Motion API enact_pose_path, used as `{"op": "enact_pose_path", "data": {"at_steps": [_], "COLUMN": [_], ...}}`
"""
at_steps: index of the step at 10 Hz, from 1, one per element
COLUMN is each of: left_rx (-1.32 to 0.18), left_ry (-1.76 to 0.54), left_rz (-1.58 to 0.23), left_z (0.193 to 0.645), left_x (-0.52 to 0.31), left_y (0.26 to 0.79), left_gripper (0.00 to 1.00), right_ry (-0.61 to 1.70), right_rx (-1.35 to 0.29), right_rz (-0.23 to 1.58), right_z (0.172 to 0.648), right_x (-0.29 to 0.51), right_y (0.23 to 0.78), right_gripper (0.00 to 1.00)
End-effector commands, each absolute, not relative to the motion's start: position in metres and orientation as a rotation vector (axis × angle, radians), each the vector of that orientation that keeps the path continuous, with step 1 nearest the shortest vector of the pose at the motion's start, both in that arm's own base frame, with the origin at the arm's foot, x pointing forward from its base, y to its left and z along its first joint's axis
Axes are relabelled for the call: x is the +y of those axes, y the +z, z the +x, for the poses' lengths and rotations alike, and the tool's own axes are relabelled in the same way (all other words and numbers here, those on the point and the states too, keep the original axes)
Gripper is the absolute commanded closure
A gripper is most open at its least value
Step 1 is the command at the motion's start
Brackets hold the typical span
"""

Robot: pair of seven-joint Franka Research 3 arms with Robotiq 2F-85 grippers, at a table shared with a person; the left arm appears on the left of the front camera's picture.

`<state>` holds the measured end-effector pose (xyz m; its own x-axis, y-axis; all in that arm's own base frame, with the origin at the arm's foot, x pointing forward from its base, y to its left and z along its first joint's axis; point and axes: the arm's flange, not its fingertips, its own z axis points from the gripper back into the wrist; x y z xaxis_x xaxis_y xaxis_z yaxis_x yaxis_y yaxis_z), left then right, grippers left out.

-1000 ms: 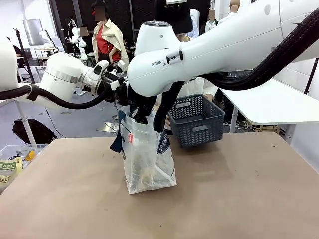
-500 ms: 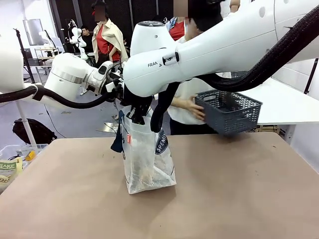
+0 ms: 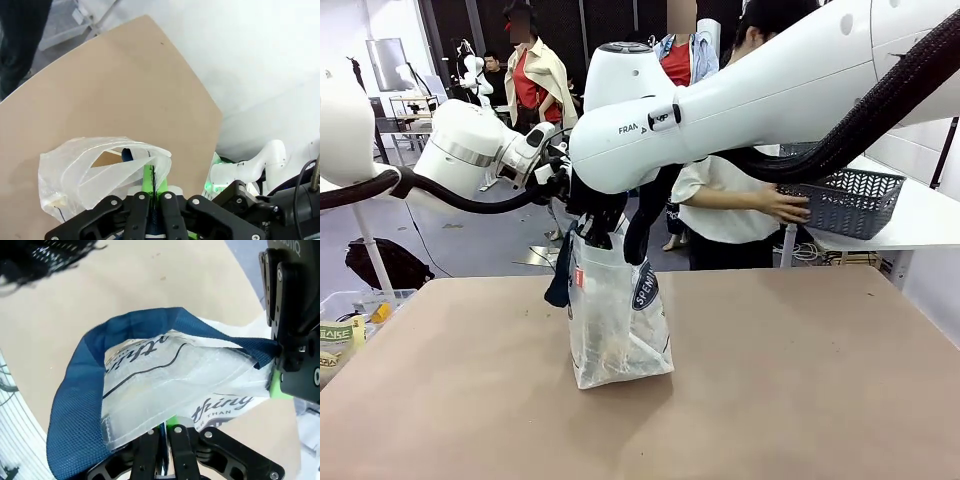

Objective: Transfer purchased items from the store into the shopping bag.
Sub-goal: Move the Reusable shopping bag to the right side of the table.

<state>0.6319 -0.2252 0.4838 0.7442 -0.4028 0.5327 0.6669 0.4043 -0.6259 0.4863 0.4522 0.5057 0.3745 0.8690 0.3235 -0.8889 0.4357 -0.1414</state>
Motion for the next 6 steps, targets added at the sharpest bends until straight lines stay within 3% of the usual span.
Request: {"op": "enact_pose_path", "data": {"at_steps": [1, 6], "left_rx": [-0.306, -0.325], "left_ry": [-0.679, -0.66], "left_rz": [-0.922, -0.894], "left_z": [0.6393, 0.6359], "left_x": [-0.2303, -0.2287], "left_y": [0.4823, 0.4837], "left_gripper": [1.0, 1.0], "right_ry": [1.136, 1.059], "right_rx": [-0.39, -0.437], "right_rz": [0.083, 0.113], "right_z": [0.4818, 0.4807], "right_x": [0.4533, 0.4457], "right_y": [0.5068, 0.5092], "right_gripper": [1.0, 1.0]}}
